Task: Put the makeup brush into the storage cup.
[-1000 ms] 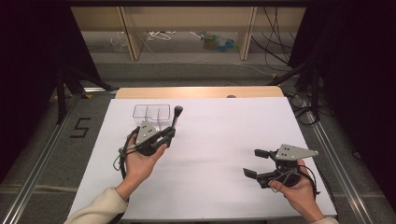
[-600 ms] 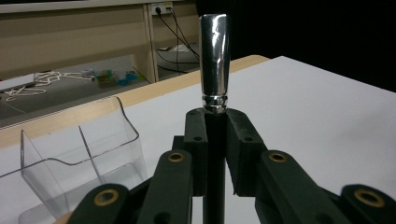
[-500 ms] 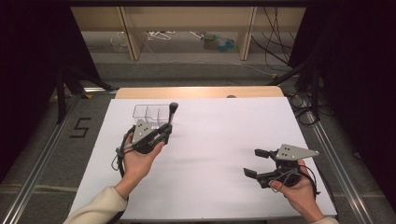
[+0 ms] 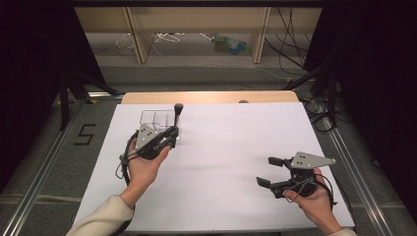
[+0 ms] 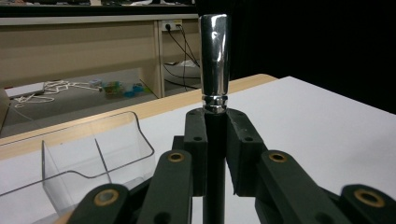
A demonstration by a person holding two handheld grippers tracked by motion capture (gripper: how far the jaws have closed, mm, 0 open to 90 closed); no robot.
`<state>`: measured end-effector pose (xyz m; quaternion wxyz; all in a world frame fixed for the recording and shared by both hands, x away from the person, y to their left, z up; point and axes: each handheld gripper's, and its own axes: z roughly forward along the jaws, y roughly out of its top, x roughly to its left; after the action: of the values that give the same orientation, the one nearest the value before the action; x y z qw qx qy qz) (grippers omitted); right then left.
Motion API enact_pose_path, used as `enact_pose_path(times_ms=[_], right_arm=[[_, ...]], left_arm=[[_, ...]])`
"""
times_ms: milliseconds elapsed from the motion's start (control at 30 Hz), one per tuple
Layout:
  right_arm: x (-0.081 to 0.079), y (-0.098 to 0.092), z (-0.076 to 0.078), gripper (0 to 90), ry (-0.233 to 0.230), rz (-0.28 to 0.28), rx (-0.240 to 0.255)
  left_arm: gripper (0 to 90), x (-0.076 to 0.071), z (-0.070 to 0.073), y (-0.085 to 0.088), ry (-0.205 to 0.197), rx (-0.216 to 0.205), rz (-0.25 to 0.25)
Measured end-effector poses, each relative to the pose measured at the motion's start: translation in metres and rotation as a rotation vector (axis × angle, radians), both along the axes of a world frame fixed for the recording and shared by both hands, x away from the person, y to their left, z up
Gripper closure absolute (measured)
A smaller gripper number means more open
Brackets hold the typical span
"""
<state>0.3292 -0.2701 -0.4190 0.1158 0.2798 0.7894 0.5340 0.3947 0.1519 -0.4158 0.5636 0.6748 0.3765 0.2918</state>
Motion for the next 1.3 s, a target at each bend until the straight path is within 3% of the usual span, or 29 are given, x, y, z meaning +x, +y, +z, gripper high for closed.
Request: enact_pose_path(times_ms=[200, 300, 667, 1133, 1167, 1300], right_arm=[[-0.001, -0.001, 0.001, 16.6, 0.015, -0.005, -0.018], [0.0, 0.0, 0.0, 16.6, -0.002, -0.001, 0.0], [-0.001, -0.002, 0.001, 16.6, -0.005, -0.015, -0.016], [0.0, -0.001, 0.0, 16.6, -0.009, -0.01, 0.004], [-0.001, -0.003, 0.002, 16.6, 0.003, -0.02, -0.029], [-0.001, -0.002, 0.002, 16.6, 0.004, -0.019, -0.03]], left_arm=[[79.2, 0.002, 0.001, 0.001, -0.007, -0.007, 0.012], [79.2, 0.004, 0.001, 0.001, -0.008, -0.004, 0.016], [79.2, 0.01, 0.003, 0.002, -0.016, -0.011, 0.031], [79.2, 0.017, 0.006, 0.0, -0.026, -0.021, 0.046], [79.2, 0.017, 0.006, -0.001, -0.023, -0.026, 0.047], [79.2, 0.019, 0.006, 0.0, -0.028, -0.014, 0.047]])
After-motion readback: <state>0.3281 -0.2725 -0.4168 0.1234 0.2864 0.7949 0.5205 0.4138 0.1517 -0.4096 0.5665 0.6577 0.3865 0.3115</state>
